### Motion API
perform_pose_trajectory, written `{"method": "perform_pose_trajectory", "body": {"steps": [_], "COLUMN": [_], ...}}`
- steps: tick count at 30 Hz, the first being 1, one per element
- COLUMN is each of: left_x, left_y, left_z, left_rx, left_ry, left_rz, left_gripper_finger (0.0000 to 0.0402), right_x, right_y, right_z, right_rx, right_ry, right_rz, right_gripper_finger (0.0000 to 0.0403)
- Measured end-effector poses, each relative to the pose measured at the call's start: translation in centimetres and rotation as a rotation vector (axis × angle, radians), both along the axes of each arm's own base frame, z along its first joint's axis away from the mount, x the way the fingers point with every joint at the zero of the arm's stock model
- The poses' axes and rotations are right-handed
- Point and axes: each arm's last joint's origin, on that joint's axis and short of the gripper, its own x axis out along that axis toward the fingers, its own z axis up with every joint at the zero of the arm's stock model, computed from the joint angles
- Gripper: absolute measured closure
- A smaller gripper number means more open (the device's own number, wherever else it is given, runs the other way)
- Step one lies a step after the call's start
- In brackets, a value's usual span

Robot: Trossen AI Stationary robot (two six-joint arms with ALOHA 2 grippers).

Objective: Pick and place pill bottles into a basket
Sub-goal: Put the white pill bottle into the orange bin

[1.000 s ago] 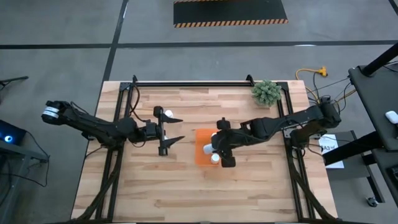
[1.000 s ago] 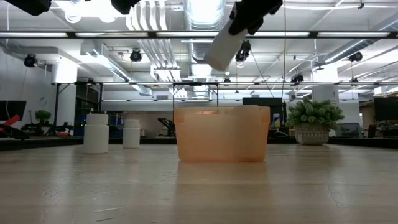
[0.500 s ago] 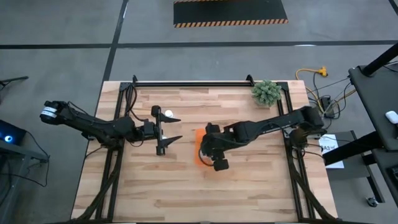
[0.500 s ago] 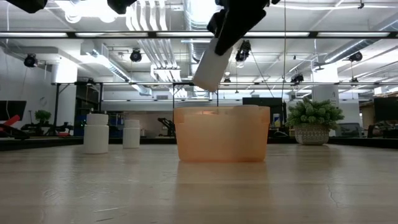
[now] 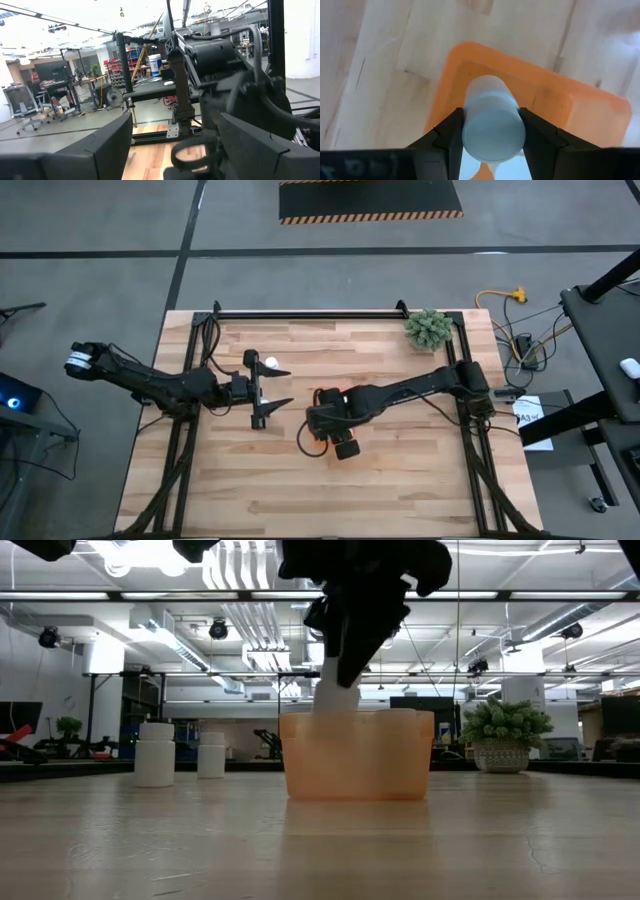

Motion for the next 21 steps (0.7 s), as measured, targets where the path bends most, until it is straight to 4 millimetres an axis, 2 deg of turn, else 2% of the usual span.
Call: {"method": "perform_pose_trajectory", "body": {"steps": [6, 21], "left_x": [0.0, 0.0], "left_y": [0.0, 0.0], "left_z": [0.0, 0.0], "left_rx": [0.000, 0.000], "left_ry": [0.000, 0.000], "left_rz": [-0.001, 0.000], "left_gripper_finger": [0.0127, 0.0127], "right_x": [0.8, 0.8], "right_y": [0.1, -0.1], "right_z": [-1.3, -1.8], "right_rx": [0.005, 0.026], "right_ry": [0.025, 0.035], "right_rz": [0.017, 0.036], "right_gripper_finger": [0.0256, 0.0256]}}
